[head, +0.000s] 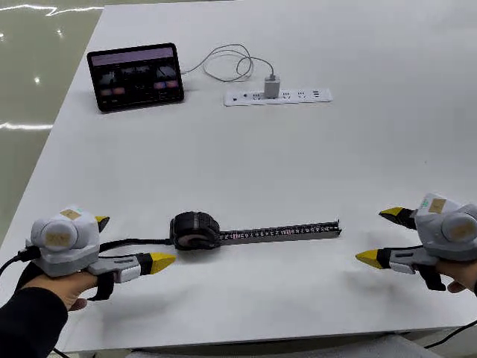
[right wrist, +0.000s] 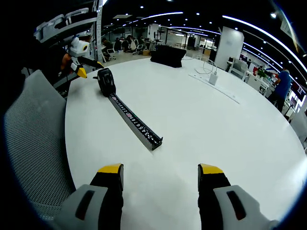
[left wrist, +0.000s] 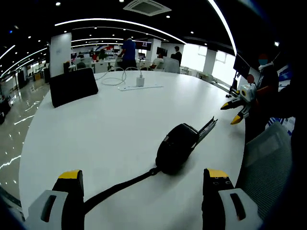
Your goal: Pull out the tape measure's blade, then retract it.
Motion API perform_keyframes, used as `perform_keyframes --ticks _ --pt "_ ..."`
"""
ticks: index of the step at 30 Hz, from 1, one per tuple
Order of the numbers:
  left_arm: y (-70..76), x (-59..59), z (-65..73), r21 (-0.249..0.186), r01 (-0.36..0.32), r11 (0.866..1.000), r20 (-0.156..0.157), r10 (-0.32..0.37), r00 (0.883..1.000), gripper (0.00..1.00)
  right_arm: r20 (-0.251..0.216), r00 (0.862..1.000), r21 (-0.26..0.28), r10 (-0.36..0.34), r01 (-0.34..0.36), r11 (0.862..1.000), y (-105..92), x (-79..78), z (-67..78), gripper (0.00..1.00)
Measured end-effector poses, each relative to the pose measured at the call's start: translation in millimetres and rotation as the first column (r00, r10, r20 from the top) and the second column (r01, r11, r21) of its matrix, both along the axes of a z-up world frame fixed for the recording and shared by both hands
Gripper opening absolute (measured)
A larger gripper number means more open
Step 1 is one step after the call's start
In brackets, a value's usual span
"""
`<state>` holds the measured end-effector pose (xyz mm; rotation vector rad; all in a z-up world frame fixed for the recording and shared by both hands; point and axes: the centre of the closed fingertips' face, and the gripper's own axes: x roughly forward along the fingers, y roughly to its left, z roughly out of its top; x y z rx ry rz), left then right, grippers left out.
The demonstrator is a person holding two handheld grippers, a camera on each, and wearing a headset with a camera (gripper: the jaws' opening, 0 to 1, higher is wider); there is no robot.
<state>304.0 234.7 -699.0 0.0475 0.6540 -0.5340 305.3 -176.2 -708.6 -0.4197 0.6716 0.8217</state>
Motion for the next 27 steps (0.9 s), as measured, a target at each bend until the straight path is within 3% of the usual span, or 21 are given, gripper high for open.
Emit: perform_keyframes --ticks 4,8,19,22,27 --pt "4.9 -7.3 3.3 0.017 0.007 1.000 0.021 -0.008 1.000 1.00 0.012 0.998 0.025 -0.067 0.066 0.997 -11.2 -5.0 5.3 0.62" --pt "8.5 -15.1 7.5 -0.007 -0.003 1.000 0.028 0.003 1.000 1.00 0.015 0.993 0.037 -0.117 0.117 0.993 -21.7 -17.8 4.9 0.65" --pt "13.7 -39.0 4.7 -0.010 0.016 1.000 0.023 -0.016 1.000 1.00 -0.021 0.993 0.002 -0.119 0.119 0.993 -39.9 -52.4 -0.5 0.76" --pt "15.3 -44.3 0.7 0.005 0.022 1.000 0.023 -0.023 0.999 1.00 -0.020 0.992 0.004 -0.123 0.123 0.992 -43.5 -55.2 1.0 0.80" --pt "17.4 -49.5 5.4 -0.019 0.003 1.000 0.022 -0.002 1.000 1.00 -0.018 0.989 0.021 -0.149 0.149 0.989 -52.6 -56.7 3.7 0.87"
